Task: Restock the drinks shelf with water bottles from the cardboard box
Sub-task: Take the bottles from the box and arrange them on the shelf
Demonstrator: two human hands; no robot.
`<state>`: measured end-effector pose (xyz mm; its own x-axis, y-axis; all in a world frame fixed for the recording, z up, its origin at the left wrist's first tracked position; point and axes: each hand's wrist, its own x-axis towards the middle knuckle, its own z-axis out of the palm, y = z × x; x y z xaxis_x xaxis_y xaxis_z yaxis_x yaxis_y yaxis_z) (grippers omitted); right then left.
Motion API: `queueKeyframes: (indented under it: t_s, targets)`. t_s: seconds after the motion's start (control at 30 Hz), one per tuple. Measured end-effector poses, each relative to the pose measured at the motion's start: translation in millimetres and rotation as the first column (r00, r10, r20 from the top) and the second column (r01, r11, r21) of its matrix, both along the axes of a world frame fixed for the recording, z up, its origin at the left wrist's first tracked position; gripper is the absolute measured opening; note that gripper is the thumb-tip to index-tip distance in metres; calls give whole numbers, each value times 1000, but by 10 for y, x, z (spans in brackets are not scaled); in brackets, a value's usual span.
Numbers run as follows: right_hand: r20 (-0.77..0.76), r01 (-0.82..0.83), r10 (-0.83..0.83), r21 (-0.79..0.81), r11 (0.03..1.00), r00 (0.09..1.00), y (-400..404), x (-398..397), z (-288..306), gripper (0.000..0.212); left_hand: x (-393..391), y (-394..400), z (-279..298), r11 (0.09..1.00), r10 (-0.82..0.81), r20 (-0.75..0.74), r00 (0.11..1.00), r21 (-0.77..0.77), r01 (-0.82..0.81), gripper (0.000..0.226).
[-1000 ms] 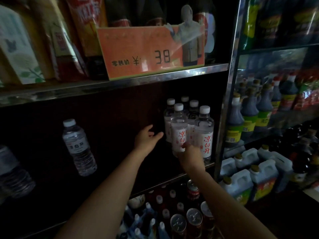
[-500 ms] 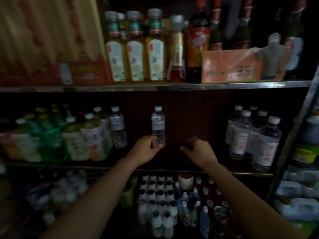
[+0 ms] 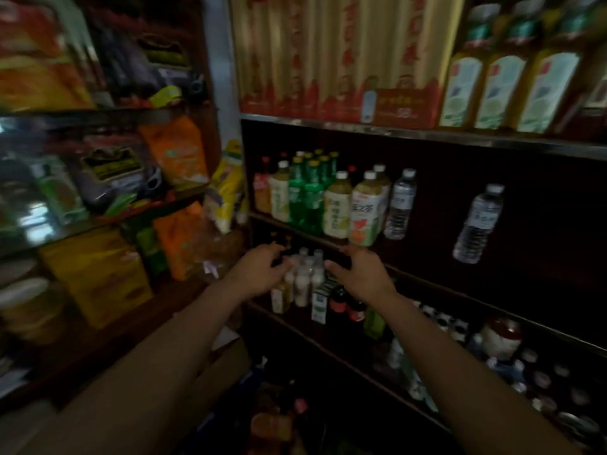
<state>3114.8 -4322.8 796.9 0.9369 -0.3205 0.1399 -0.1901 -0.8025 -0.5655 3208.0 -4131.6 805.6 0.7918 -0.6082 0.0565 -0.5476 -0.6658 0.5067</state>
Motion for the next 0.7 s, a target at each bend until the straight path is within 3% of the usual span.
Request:
queueKeyframes:
  t_s: [0.23,0.37,0.53,0.7]
  targets:
    - [-8,-285,285,-22,958,959,1779,391,-283,52,-218,1986,-331,934,346,-9,938,-88,-345,40]
    - [-47,-451,452,20,892,891,2721,500,-393,61,-401,2988,-498,837,546,-33,837,-24,-547,48]
    - [-129,-577,581,71,814,804,3733,524,-667,64,-741,3946,-800,726,681,-103,725,-39,-687,39]
    - [-237,-686,680,69,724,694,4500,514,-1083,57,-1004,4703,-1306,590,793,-221,568,48,-806,51]
